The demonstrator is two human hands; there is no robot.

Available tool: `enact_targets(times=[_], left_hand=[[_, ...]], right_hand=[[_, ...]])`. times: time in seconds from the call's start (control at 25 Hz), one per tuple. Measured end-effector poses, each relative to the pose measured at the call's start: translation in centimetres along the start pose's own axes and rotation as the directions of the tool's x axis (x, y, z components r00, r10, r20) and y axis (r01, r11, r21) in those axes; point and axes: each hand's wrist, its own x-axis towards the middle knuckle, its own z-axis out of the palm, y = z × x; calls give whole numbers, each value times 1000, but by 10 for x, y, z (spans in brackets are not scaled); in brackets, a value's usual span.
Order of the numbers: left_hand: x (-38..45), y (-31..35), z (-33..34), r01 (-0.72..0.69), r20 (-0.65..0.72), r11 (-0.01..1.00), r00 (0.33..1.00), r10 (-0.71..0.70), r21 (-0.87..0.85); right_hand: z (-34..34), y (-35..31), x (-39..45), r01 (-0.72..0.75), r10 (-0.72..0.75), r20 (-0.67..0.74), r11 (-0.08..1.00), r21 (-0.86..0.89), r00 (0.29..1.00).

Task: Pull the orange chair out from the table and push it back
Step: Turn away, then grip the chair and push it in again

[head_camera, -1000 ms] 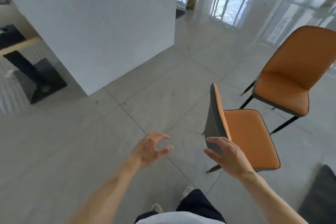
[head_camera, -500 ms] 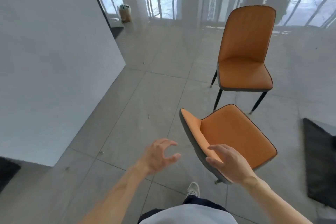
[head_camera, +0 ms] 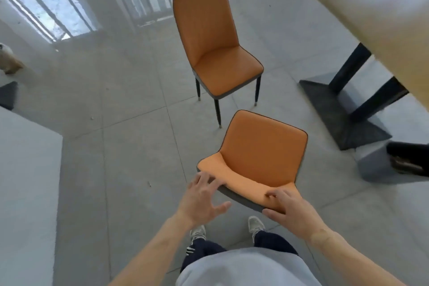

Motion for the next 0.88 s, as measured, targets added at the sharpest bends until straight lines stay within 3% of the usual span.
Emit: enact_targets(times=[0.24,0.44,0.64,0.88], left_hand=[[34,-35,-6,-196,219,980,958,185,30],[53,-32,-3,-169,313,985,937,155,18],[59,-18,2,-105,274,994,957,93,30],[53,-5,9,-62,160,993,986,46,99]], right_hand=[[42,-43,-21,-312,300,-275,950,0,914],[58,-51,-31,-363,333,-297,930,-51,895],[57,-48,-27,-383,340,-351,922,-59,872],[45,-40,-10,-364,328,-275,927,-88,904]])
